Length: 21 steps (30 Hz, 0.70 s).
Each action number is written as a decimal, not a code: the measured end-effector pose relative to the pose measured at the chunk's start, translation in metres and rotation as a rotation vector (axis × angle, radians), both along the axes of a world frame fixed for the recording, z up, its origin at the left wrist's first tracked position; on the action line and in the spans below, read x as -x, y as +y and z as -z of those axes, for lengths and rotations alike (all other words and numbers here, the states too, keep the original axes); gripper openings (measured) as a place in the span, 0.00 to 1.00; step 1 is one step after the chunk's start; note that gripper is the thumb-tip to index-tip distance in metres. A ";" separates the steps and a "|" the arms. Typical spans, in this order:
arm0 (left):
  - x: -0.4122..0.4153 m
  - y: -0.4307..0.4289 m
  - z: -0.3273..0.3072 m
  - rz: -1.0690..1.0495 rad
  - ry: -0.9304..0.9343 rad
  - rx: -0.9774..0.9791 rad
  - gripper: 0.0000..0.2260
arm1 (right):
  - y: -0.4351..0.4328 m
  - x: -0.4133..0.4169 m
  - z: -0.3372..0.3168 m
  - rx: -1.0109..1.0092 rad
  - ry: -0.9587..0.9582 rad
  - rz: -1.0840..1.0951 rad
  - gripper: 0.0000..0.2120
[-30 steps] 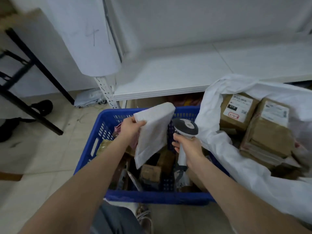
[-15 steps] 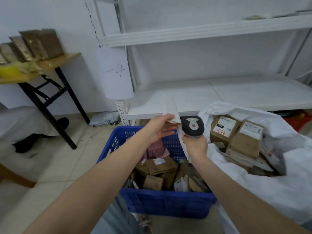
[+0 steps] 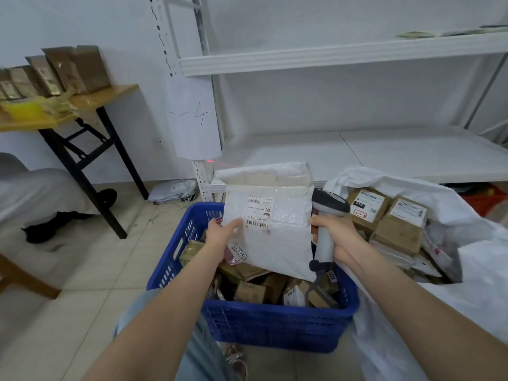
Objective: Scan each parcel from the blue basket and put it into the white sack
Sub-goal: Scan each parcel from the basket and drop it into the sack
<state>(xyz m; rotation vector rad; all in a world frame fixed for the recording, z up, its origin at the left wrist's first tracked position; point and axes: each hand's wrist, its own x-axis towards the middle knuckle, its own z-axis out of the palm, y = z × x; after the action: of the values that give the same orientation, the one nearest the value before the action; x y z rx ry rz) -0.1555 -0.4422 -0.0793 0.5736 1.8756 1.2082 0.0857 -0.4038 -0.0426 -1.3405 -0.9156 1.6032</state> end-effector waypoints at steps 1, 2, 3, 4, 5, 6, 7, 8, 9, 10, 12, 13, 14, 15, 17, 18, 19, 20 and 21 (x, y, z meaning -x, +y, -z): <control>0.004 -0.002 0.005 0.013 -0.027 0.017 0.35 | 0.001 -0.004 0.001 0.016 0.025 -0.009 0.05; 0.010 -0.003 0.008 0.034 -0.047 0.021 0.33 | 0.002 -0.006 0.002 0.029 0.046 -0.017 0.05; 0.014 -0.005 0.010 0.069 -0.064 0.017 0.30 | 0.003 -0.009 0.003 0.042 0.064 -0.022 0.06; 0.019 -0.006 0.011 0.113 -0.079 0.010 0.27 | 0.003 -0.010 0.005 0.050 0.077 -0.022 0.06; 0.024 -0.008 0.012 0.152 -0.095 0.004 0.24 | 0.005 -0.012 0.007 0.053 0.088 -0.011 0.07; 0.028 -0.010 0.011 0.191 -0.118 -0.006 0.21 | 0.007 -0.014 0.009 0.052 0.083 0.020 0.08; 0.033 -0.013 0.010 0.232 -0.143 -0.010 0.18 | 0.009 -0.015 0.011 0.044 0.070 0.056 0.08; 0.038 -0.015 0.009 0.292 -0.163 -0.001 0.16 | 0.011 -0.016 0.011 0.036 0.052 0.092 0.08; 0.041 -0.018 0.007 0.355 -0.166 0.014 0.14 | 0.014 -0.017 0.012 0.031 0.041 0.125 0.09; 0.043 -0.020 0.006 0.386 -0.165 0.018 0.13 | 0.015 -0.017 0.012 0.028 0.033 0.143 0.08; 0.045 -0.021 0.005 0.304 -0.169 -0.027 0.12 | 0.017 -0.015 0.014 0.043 0.023 0.179 0.06; 0.045 -0.021 0.005 0.223 -0.179 -0.066 0.11 | 0.017 -0.013 0.015 0.057 0.006 0.198 0.06; 0.044 -0.020 0.005 0.149 -0.197 -0.108 0.10 | 0.015 -0.011 0.017 0.073 -0.021 0.205 0.06; 0.043 -0.019 0.005 0.088 -0.232 -0.155 0.09 | 0.012 -0.009 0.020 0.085 -0.041 0.199 0.06; 0.036 -0.016 0.004 -0.019 -0.315 -0.223 0.10 | -0.001 -0.003 0.025 0.110 -0.020 0.143 0.05; 0.031 -0.015 0.004 -0.076 -0.347 -0.239 0.10 | -0.010 0.001 0.028 0.117 0.023 0.105 0.04; 0.026 -0.013 0.004 -0.129 -0.383 -0.248 0.10 | -0.019 0.007 0.033 0.112 0.055 0.073 0.06; 0.018 -0.012 0.005 -0.166 -0.428 -0.258 0.10 | -0.028 0.014 0.036 0.102 0.063 0.048 0.08; 0.010 -0.011 0.005 -0.188 -0.475 -0.272 0.10 | -0.035 0.021 0.040 0.089 0.067 0.042 0.10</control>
<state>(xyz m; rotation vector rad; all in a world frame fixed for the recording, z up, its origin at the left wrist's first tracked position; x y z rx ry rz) -0.1652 -0.4529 -0.0843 0.2219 1.3954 1.5793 0.0646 -0.4384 -0.0826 -1.3496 -0.7793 1.6628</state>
